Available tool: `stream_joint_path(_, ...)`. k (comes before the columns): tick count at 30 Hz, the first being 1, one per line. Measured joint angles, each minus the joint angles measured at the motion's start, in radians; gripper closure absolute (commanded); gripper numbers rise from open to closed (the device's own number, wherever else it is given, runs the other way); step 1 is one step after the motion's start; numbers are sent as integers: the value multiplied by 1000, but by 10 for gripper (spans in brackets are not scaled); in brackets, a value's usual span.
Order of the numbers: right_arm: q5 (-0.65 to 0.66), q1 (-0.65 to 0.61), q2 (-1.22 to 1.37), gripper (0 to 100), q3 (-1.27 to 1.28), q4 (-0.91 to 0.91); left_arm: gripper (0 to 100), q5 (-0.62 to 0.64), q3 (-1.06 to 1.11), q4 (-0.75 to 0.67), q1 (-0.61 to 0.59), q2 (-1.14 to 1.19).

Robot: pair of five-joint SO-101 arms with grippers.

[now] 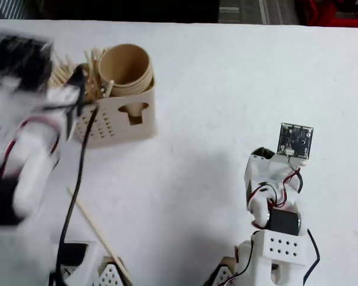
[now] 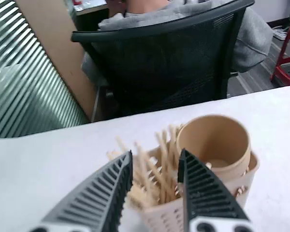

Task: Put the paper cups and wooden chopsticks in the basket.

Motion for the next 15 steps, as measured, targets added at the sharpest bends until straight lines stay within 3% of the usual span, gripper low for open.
stream_joint_path(7,31,-167,3,974,-55,107,832,-6,28,160,-201,-163)
stream_joint_path(15,80,-489,3,973,-272,301,834,-6,400,101,-351,-344)
